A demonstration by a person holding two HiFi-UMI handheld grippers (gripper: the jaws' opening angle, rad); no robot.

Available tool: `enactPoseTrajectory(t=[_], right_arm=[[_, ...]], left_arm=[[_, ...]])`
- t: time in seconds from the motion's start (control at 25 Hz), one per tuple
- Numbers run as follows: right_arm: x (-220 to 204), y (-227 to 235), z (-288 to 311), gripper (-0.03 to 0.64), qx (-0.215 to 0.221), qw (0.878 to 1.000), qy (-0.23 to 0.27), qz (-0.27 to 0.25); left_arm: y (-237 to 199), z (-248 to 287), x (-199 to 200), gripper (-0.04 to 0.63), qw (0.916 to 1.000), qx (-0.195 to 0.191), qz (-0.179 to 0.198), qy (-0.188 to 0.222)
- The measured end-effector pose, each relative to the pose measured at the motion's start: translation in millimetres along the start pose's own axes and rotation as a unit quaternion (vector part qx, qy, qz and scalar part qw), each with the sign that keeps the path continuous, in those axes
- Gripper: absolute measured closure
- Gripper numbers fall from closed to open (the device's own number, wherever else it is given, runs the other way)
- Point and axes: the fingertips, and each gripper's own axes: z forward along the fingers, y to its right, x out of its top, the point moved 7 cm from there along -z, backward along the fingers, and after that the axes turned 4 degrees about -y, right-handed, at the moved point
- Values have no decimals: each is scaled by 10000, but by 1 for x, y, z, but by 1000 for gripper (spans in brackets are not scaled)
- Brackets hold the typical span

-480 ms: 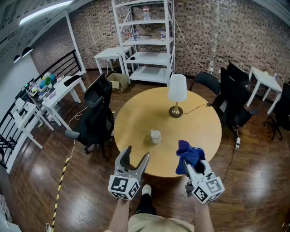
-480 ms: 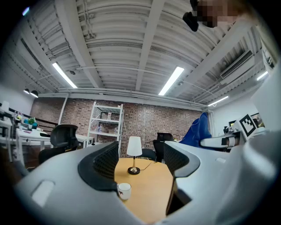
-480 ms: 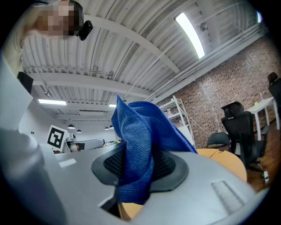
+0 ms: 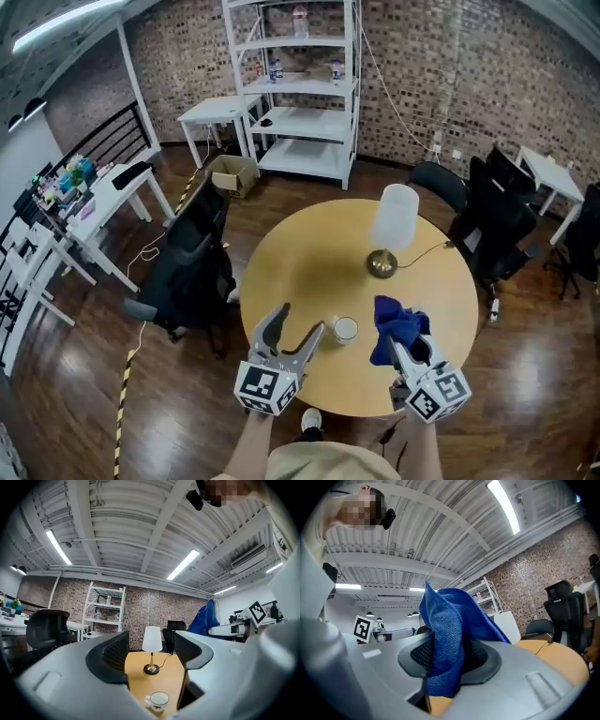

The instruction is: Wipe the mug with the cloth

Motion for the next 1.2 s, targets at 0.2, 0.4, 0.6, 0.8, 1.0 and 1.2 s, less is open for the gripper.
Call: enactPoseTrajectory(t=[0.2, 0.4, 0.6, 0.8, 1.0, 1.2], right_arm=[[-7, -5, 49, 482, 35, 9999, -76, -113], [-27, 12, 57, 482, -250, 9990, -346, 165], [-31, 35, 71, 481, -291, 9978, -486, 336], [-37, 49, 81, 481, -175, 9964, -742, 380], [-53, 62, 67, 480, -277, 9926, -1087, 459], [-67, 79, 57, 480, -425, 9885, -1368, 484]], left_arm=[[-55, 17, -36, 311, 9989, -145, -59, -442], [-70, 43, -96, 324, 9891, -408, -35, -1414], [-69, 68, -160, 345, 9712, -709, 185, -2267], [-67, 98, -226, 364, 9453, -944, 161, -3120], [-61, 133, -276, 383, 9220, -1213, 197, -3672], [-57, 164, -306, 399, 8989, -1509, 574, -4073]])
